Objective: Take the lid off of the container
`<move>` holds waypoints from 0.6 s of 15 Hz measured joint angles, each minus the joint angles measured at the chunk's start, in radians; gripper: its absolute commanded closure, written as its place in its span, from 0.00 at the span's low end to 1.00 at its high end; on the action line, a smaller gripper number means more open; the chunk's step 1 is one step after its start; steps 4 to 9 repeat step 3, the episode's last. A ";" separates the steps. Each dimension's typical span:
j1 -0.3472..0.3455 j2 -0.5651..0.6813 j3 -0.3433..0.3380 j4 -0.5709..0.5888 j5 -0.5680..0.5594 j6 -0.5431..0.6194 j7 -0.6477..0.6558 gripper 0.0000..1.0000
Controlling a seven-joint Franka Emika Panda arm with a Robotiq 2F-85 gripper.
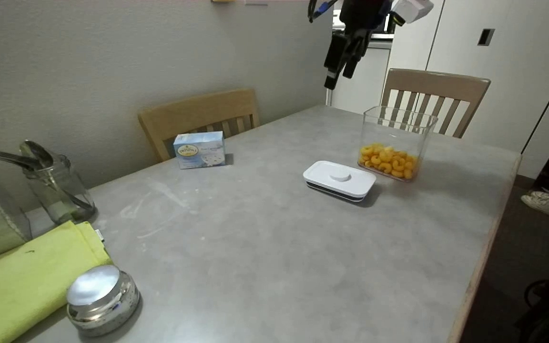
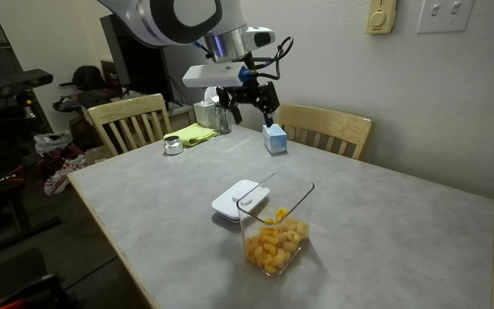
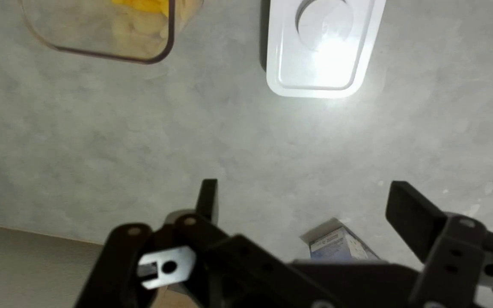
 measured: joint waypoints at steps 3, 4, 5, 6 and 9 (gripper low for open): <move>0.000 -0.010 -0.001 -0.001 0.002 -0.019 0.000 0.00; 0.000 -0.010 -0.001 -0.001 0.002 -0.019 0.000 0.00; 0.000 -0.010 -0.001 -0.001 0.002 -0.019 0.000 0.00; 0.000 -0.010 -0.001 -0.001 0.002 -0.019 0.000 0.00; 0.000 -0.010 -0.001 -0.001 0.002 -0.019 0.000 0.00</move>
